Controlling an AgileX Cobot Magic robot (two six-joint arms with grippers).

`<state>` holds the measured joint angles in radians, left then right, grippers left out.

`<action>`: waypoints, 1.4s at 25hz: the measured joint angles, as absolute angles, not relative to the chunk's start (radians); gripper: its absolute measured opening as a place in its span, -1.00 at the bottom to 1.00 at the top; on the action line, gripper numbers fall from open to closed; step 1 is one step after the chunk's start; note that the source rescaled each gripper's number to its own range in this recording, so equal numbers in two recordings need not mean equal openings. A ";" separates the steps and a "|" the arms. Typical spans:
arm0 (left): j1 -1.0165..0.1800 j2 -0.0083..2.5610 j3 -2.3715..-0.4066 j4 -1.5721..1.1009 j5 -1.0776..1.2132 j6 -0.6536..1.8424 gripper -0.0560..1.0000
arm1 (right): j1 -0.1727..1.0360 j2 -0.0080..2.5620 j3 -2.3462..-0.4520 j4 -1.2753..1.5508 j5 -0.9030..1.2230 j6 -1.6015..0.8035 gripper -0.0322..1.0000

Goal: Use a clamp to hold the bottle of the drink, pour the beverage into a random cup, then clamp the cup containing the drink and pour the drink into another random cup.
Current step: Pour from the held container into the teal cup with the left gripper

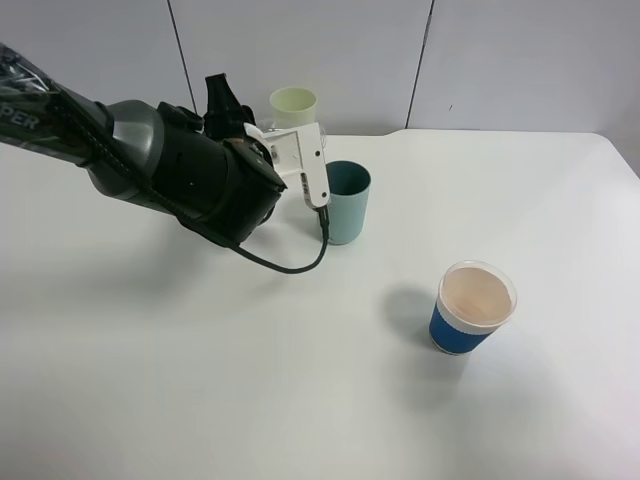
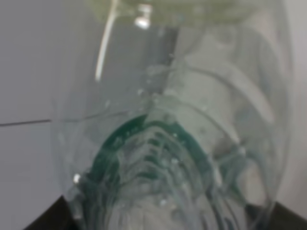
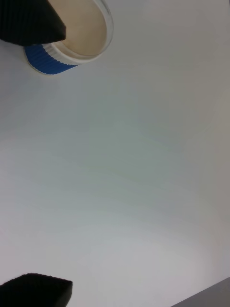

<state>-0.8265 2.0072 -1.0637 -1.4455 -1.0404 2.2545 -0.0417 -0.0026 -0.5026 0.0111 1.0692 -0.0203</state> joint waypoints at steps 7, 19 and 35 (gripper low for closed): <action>-0.827 2.008 -1.064 -1.404 -1.041 2.264 -0.85 | -0.042 -0.003 -0.503 0.011 1.069 -0.020 0.67; -0.827 2.008 -1.064 -1.294 -1.054 2.273 -0.85 | -0.042 -0.003 -0.503 0.011 1.069 -0.020 0.67; -0.827 2.009 -1.064 -1.194 -1.137 2.276 -0.85 | -0.042 -0.003 -0.503 0.011 1.069 -0.020 0.67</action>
<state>-0.8265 2.0093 -1.0637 -1.1945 -1.1371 2.2762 -0.0417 -0.0026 -0.5026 0.0111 1.0692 -0.0203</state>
